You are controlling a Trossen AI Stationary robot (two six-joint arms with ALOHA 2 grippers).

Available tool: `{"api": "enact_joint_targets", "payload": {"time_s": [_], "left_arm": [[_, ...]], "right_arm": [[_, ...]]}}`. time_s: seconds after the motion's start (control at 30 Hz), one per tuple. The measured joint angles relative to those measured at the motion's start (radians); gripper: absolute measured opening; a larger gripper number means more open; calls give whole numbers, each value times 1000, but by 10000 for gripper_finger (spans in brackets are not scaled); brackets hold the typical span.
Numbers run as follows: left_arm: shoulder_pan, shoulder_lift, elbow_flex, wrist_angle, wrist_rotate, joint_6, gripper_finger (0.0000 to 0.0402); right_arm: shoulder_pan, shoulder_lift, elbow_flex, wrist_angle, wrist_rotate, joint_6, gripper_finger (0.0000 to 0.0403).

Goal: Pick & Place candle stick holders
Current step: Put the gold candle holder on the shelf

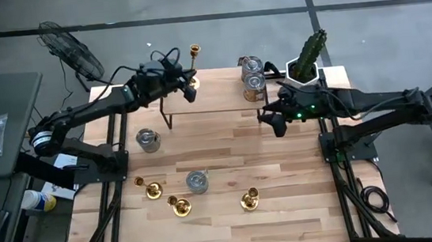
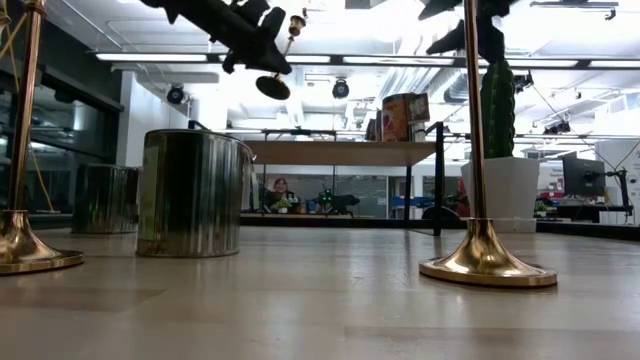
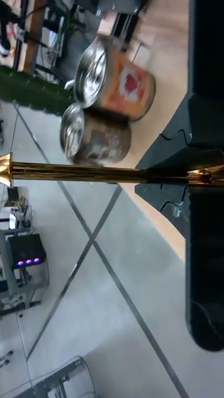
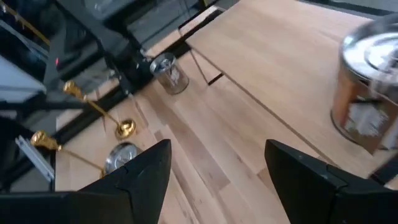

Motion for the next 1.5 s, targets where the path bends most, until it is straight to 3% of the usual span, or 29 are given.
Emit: {"api": "enact_joint_targets", "payload": {"time_s": [0.2, 0.57, 0.9, 1.07, 1.23, 1.5], "left_arm": [[66, 43, 0, 79, 57, 0, 8], [159, 163, 0, 254, 105, -34, 8], [165, 219, -44, 325, -8, -68, 8], [165, 223, -101, 352, -115, -109, 8], [165, 221, -126, 356, -137, -131, 8], [150, 221, -126, 328, -254, -165, 8]], "right_arm": [[18, -50, -97, 99, 21, 13, 252], [59, -51, -173, 113, 78, 68, 252], [58, -51, -173, 116, 111, 82, 252], [58, -51, -173, 118, 111, 85, 252], [58, -51, -172, 118, 128, 90, 252], [58, -51, -172, 118, 129, 92, 252]]}}
